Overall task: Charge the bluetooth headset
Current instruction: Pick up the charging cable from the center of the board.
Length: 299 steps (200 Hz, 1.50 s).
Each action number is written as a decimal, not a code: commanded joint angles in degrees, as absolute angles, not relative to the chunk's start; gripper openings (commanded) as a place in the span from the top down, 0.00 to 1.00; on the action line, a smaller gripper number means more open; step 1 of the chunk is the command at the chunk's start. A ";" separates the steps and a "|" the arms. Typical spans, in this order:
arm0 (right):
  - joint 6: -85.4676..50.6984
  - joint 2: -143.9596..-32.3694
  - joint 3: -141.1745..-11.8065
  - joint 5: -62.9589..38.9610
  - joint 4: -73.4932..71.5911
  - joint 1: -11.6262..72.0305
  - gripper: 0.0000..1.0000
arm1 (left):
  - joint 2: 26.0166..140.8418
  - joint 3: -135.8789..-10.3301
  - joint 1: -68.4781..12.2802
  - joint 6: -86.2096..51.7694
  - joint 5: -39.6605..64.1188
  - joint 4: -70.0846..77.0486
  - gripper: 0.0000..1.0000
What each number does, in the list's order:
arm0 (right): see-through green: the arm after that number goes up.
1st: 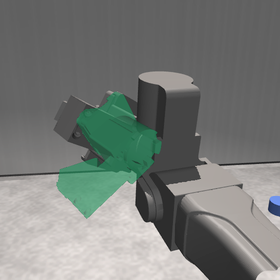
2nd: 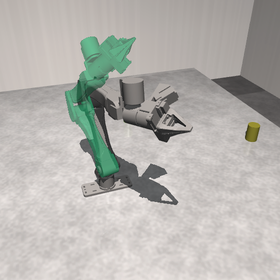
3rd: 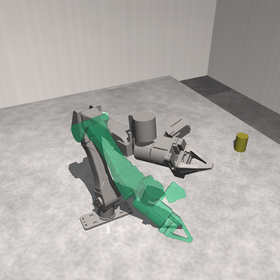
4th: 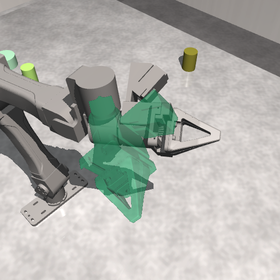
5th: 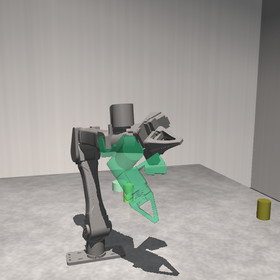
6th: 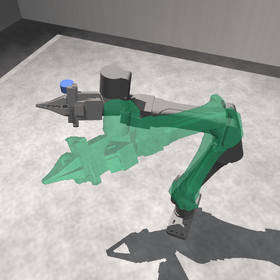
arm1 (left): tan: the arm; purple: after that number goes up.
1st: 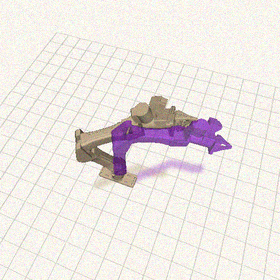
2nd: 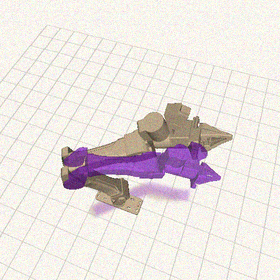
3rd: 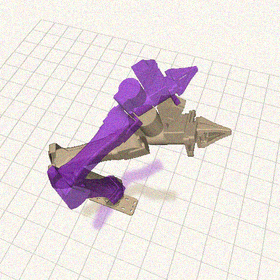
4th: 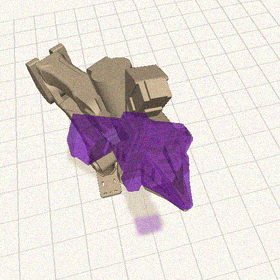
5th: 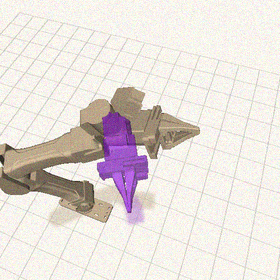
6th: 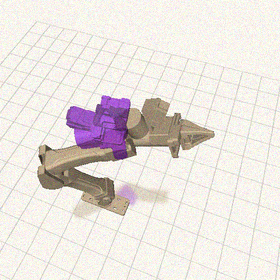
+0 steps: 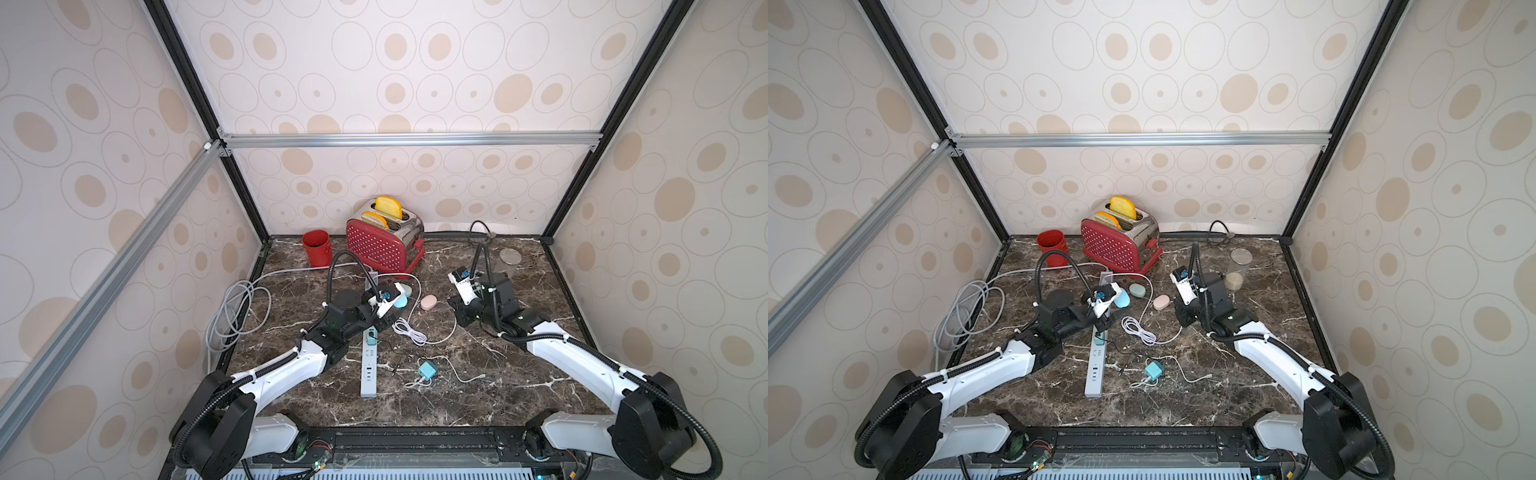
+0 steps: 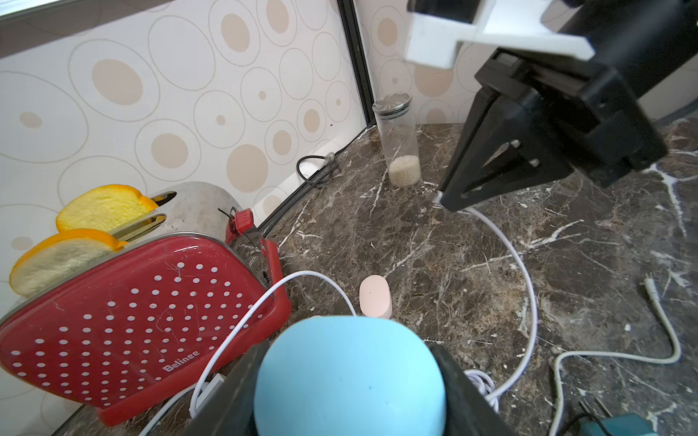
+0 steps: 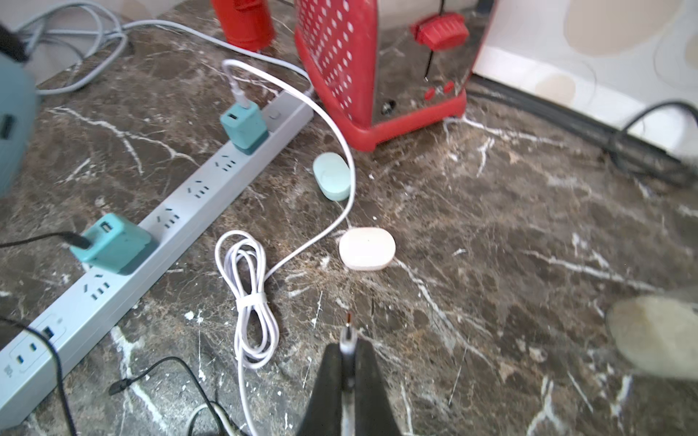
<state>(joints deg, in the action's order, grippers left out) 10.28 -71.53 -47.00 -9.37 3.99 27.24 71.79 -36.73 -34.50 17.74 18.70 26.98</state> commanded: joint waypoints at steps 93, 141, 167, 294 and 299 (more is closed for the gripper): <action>55.60 -68.40 -45.37 -10.78 -7.42 36.65 1.00 | 67.79 -41.63 -34.89 18.99 20.10 17.67 0.53; 76.20 -69.86 -40.37 2.83 -22.70 44.52 1.00 | 66.90 -42.44 -34.90 20.73 24.17 14.91 0.52; 84.94 -69.62 -37.56 5.41 -30.13 45.85 1.00 | 66.21 -42.45 -34.57 26.44 27.31 12.75 0.51; 111.05 -78.00 -31.71 18.78 -62.20 50.62 1.00 | 73.57 -55.28 -27.75 34.99 46.76 0.59 0.50; 110.99 -77.83 -31.82 19.25 -62.04 50.65 1.00 | 73.56 -55.28 -27.68 35.20 46.89 0.55 0.50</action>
